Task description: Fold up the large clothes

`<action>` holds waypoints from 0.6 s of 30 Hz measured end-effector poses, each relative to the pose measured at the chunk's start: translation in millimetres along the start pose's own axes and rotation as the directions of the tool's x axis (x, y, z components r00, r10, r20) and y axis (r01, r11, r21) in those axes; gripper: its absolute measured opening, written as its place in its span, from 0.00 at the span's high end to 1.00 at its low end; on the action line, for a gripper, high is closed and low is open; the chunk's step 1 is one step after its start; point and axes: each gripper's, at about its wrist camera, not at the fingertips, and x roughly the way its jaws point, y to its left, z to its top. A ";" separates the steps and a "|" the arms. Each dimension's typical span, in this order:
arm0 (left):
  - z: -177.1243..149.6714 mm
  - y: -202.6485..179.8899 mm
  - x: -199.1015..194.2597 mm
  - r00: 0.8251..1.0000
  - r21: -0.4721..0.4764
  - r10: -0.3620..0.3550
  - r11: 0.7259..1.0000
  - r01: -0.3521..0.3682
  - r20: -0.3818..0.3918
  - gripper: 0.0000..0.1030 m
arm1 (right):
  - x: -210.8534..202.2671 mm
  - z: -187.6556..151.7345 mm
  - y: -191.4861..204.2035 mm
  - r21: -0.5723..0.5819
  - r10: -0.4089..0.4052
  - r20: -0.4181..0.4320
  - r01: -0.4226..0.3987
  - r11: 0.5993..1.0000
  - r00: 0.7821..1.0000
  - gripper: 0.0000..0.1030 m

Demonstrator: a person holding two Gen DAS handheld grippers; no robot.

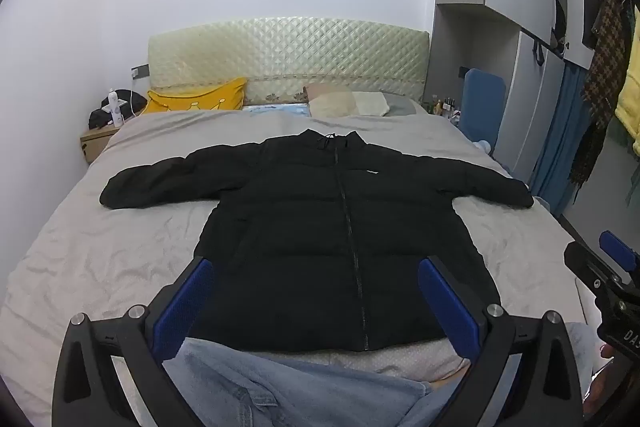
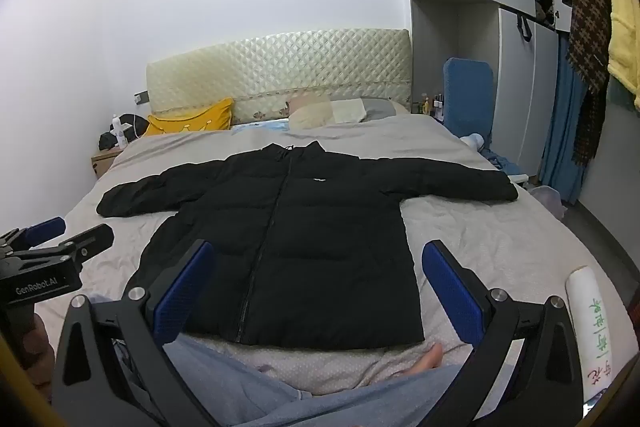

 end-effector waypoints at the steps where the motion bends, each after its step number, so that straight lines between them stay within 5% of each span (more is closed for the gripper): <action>1: -0.1 -0.1 -0.1 1.000 0.000 -0.002 1.000 0.002 -0.002 0.00 | -0.2 -0.2 0.1 0.001 0.004 0.001 -0.004 1.000 1.000 0.00; 18: -0.6 1.0 8.5 0.999 0.007 -0.032 0.999 0.033 -0.023 0.00 | 1.1 3.2 0.4 0.006 -0.003 -0.009 0.003 1.000 1.000 0.00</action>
